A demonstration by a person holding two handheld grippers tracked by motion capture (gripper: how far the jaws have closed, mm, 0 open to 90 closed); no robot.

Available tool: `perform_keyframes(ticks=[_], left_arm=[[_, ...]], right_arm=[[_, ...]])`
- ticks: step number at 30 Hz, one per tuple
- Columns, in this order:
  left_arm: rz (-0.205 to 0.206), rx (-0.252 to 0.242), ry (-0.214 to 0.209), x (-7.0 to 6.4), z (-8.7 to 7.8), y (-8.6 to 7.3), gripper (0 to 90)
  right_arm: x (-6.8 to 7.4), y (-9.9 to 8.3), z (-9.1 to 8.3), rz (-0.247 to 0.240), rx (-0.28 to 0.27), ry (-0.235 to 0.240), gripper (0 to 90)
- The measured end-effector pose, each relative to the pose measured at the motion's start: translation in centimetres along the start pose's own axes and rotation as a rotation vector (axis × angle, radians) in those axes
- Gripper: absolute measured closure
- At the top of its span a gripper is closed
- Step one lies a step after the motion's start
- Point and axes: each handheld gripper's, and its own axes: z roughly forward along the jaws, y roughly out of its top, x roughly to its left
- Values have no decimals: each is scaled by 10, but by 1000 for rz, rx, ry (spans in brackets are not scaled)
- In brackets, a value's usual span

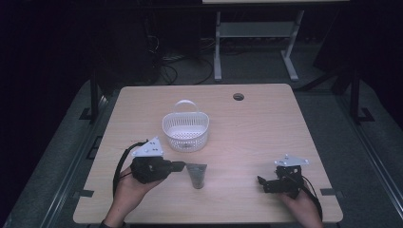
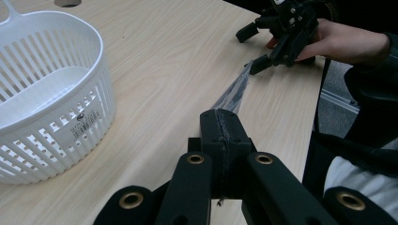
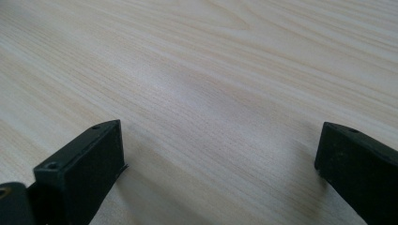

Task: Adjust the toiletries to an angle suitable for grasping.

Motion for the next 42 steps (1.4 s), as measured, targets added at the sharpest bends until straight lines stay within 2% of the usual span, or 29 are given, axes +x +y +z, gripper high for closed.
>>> perform_keyframes(ticks=[42], left_arm=[[18,17,26,21,18,9,897]], right_arm=[[0,0,0,-1,1,0,11]])
